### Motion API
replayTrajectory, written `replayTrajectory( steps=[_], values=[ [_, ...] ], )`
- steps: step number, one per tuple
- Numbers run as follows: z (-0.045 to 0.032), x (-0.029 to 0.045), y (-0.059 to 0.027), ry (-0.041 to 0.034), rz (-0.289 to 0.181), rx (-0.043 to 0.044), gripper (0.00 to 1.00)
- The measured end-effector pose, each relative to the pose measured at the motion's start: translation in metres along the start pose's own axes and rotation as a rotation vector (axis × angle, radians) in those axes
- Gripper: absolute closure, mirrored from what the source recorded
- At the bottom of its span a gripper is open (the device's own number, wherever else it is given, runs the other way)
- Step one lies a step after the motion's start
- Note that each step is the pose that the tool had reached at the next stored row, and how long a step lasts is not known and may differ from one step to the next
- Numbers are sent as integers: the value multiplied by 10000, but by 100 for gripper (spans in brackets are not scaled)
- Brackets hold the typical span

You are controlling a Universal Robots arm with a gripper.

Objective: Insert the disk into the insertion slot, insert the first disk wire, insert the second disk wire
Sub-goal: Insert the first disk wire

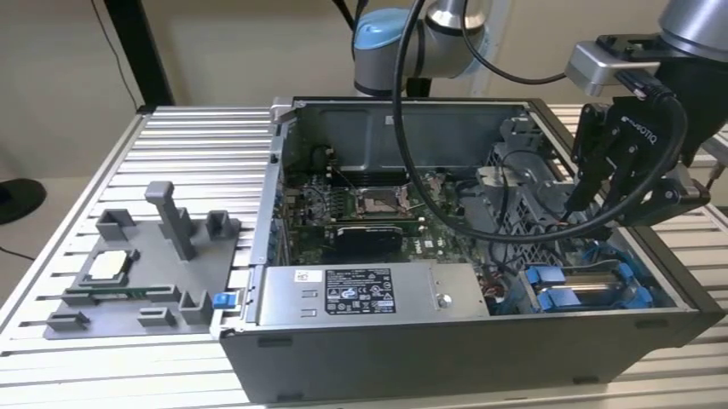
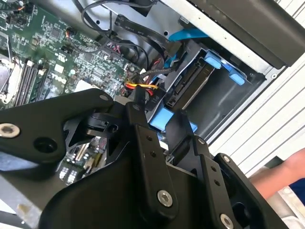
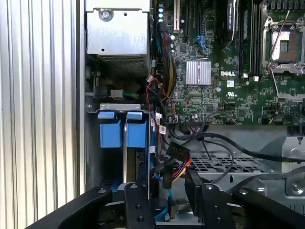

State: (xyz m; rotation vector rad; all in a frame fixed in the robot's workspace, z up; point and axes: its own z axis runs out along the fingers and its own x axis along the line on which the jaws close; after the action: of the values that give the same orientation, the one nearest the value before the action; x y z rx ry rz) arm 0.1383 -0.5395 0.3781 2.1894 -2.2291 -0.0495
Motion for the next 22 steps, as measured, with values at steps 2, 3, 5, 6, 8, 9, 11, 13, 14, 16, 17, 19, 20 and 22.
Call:
replayTrajectory(
  steps=[2, 3, 5, 6, 8, 9, 11, 13, 14, 16, 17, 19, 20, 22],
  values=[
    [1, -2, 0, -2, 0, 0, 0],
    [3, -9, 0, -1, 0, 0, 0],
    [11, -24, 0, -2, 0, 0, 0],
    [15, -33, -1, 0, 0, 0, 0],
    [26, -50, -1, -2, 0, 0, 0],
    [31, -57, -2, -1, 0, 0, 0],
    [46, -67, -5, -2, -1, 0, 0],
    [62, -78, -8, -2, 0, 0, 0],
    [70, -83, -9, -2, 0, 0, 0],
    [84, -89, -17, -6, -2, 0, 0],
    [89, -89, -22, -4, -1, 0, 0],
    [104, -89, -33, -2, 0, 0, 0],
    [110, -87, -36, -3, 0, 0, 0],
    [118, -74, -37, -1, 1, 0, 0]
  ],
)
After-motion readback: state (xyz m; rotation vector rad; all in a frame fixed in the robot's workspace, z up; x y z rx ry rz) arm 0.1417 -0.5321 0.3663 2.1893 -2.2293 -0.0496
